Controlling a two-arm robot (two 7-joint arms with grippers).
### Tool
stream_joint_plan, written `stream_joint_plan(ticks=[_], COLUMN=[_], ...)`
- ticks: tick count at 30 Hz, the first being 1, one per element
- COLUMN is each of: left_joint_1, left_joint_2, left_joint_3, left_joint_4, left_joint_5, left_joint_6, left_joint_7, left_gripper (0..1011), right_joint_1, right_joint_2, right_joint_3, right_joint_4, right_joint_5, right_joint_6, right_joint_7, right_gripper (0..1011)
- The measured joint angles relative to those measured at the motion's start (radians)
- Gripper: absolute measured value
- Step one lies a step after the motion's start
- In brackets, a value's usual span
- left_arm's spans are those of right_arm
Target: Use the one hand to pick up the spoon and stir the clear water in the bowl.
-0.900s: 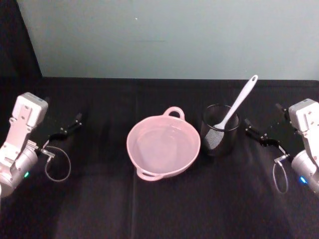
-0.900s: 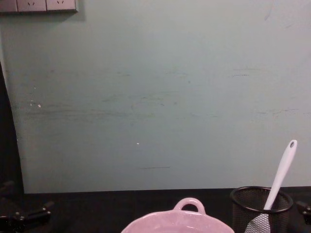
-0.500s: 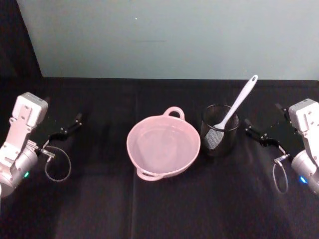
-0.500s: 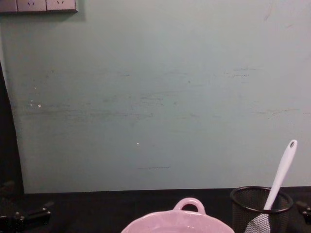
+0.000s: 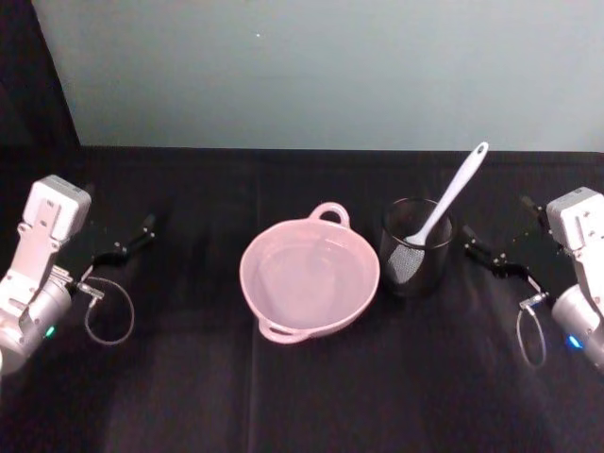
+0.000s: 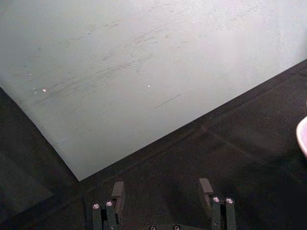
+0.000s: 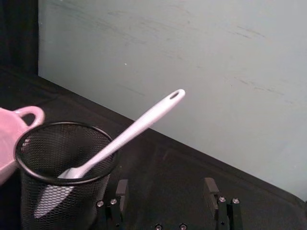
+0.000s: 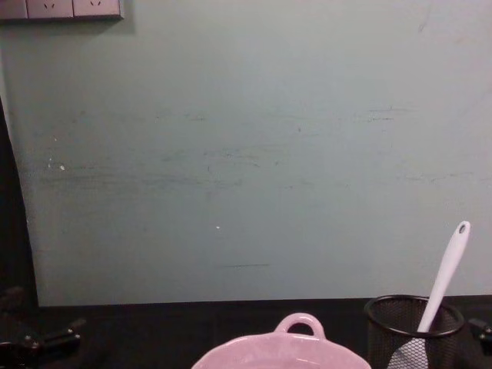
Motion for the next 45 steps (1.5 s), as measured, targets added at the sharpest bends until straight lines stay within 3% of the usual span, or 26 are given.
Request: stream_joint_plan(ticks=[4,7,9,10,13,15,16,20,21,23,24,26,27,28,31,34,39,45], left_joint_1=[0.000,0.000,0.000,0.000,0.000,0.000,0.000,0.000,0.000,0.000,0.000,0.000,0.000,0.000,0.000,0.000,0.000,0.000], left_joint_2=[0.000,0.000,0.000,0.000,0.000,0.000,0.000,0.000,0.000,0.000,0.000,0.000,0.000,0.000,0.000,0.000,0.000,0.000], left_joint_3=[0.000,0.000,0.000,0.000,0.000,0.000,0.000,0.000,0.000,0.000,0.000,0.000,0.000,0.000,0.000,0.000,0.000,0.000], left_joint_4=[0.000,0.000,0.000,0.000,0.000,0.000,0.000,0.000,0.000,0.000,0.000,0.000,0.000,0.000,0.000,0.000,0.000,0.000], left_joint_5=[0.000,0.000,0.000,0.000,0.000,0.000,0.000,0.000,0.000,0.000,0.000,0.000,0.000,0.000,0.000,0.000,0.000,0.000], left_joint_6=[0.000,0.000,0.000,0.000,0.000,0.000,0.000,0.000,0.000,0.000,0.000,0.000,0.000,0.000,0.000,0.000,0.000,0.000], left_joint_7=[0.000,0.000,0.000,0.000,0.000,0.000,0.000,0.000,0.000,0.000,0.000,0.000,0.000,0.000,0.000,0.000,0.000,0.000], left_gripper=[1011,1011,1011,1011,1011,1011,1011,1011,1011,1011,1011,1011,1011,1011,1011,1011,1011,1011], right_joint_1=[-0.022,-0.061,-0.097,-0.124,-0.157,-0.184,-0.195,-0.205,-0.205,-0.201,-0.193,-0.176,-0.176,-0.165,-0.133,-0.097,-0.047,0.019], right_joint_2=[0.030,0.062,0.082,0.092,0.101,0.104,0.102,0.084,0.070,0.054,0.037,0.014,0.014,0.002,-0.025,-0.045,-0.062,-0.070], right_joint_3=[0.027,0.065,0.103,0.136,0.177,0.217,0.237,0.273,0.287,0.299,0.309,0.314,0.314,0.315,0.307,0.289,0.255,0.202], right_joint_4=[-0.045,-0.105,-0.151,-0.184,-0.224,-0.259,-0.273,-0.292,-0.295,-0.294,-0.286,-0.269,-0.269,-0.257,-0.224,-0.188,-0.136,-0.068], right_joint_5=[0.008,0.040,0.097,0.150,0.229,0.309,0.356,0.464,0.513,0.565,0.618,0.688,0.688,0.729,0.793,0.830,0.845,0.819], right_joint_6=[0.014,0.033,0.049,0.062,0.080,0.100,0.118,0.166,0.194,0.226,0.259,0.300,0.300,0.325,0.367,0.398,0.417,0.400], right_joint_7=[0.014,0.029,0.056,0.079,0.118,0.159,0.185,0.239,0.262,0.283,0.299,0.311,0.311,0.314,0.314,0.310,0.304,0.313], right_gripper=[1003,1002,1003,1003,1003,1002,1003,1003,1003,1003,1003,1003,1003,1003,1003,1003,1003,1003])
